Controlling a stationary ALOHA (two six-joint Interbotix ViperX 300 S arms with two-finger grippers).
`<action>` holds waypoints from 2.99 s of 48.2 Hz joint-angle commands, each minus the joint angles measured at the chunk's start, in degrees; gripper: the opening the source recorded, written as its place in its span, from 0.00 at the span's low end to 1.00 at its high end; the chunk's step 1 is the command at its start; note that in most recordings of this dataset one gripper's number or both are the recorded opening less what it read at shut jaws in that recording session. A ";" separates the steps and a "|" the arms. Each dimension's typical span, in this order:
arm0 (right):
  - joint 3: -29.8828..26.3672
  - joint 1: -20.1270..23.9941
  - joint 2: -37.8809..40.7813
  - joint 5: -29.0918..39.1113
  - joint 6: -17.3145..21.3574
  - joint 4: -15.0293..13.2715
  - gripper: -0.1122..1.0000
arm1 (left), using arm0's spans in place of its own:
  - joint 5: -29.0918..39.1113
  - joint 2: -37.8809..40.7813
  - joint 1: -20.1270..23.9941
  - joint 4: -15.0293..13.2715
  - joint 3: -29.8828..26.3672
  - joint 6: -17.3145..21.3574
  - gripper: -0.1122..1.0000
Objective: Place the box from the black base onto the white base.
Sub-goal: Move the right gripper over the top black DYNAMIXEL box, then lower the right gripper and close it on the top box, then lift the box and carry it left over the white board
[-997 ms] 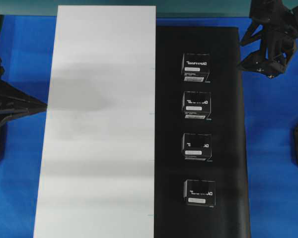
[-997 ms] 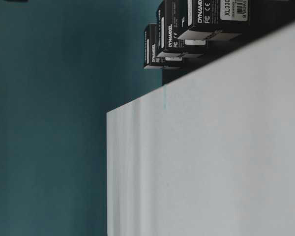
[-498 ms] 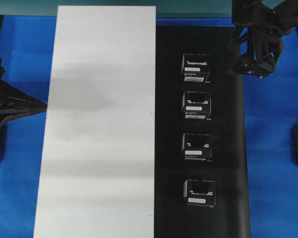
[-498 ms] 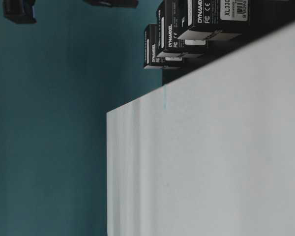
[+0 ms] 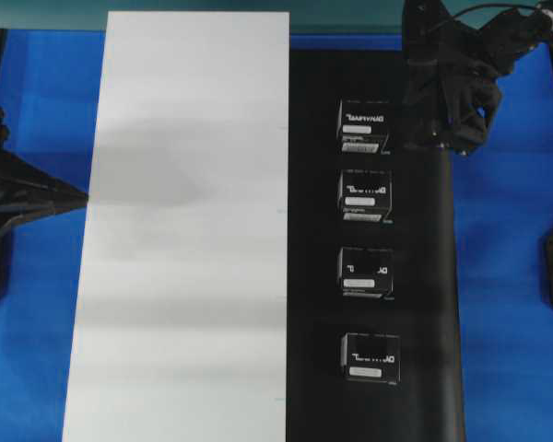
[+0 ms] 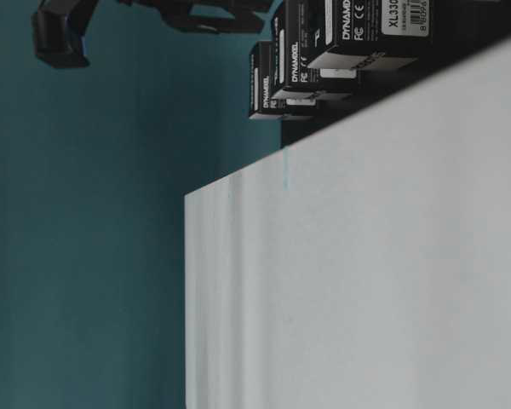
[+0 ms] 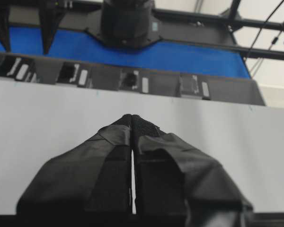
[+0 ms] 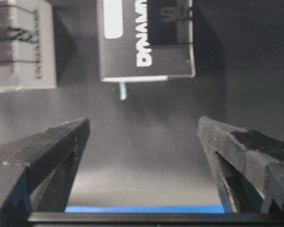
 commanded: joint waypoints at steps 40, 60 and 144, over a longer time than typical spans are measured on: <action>-1.49 4.13 5.27 -5.80 -1.85 0.09 1.00 | -0.26 0.44 0.09 0.26 -1.05 -0.09 0.08; -3.60 5.71 8.26 -8.35 -1.85 0.44 1.00 | -0.18 0.53 0.00 0.18 -0.97 -0.09 0.08; -12.48 8.17 2.90 1.05 0.97 0.26 0.61 | 2.29 0.09 -0.18 0.18 -0.62 -0.62 0.08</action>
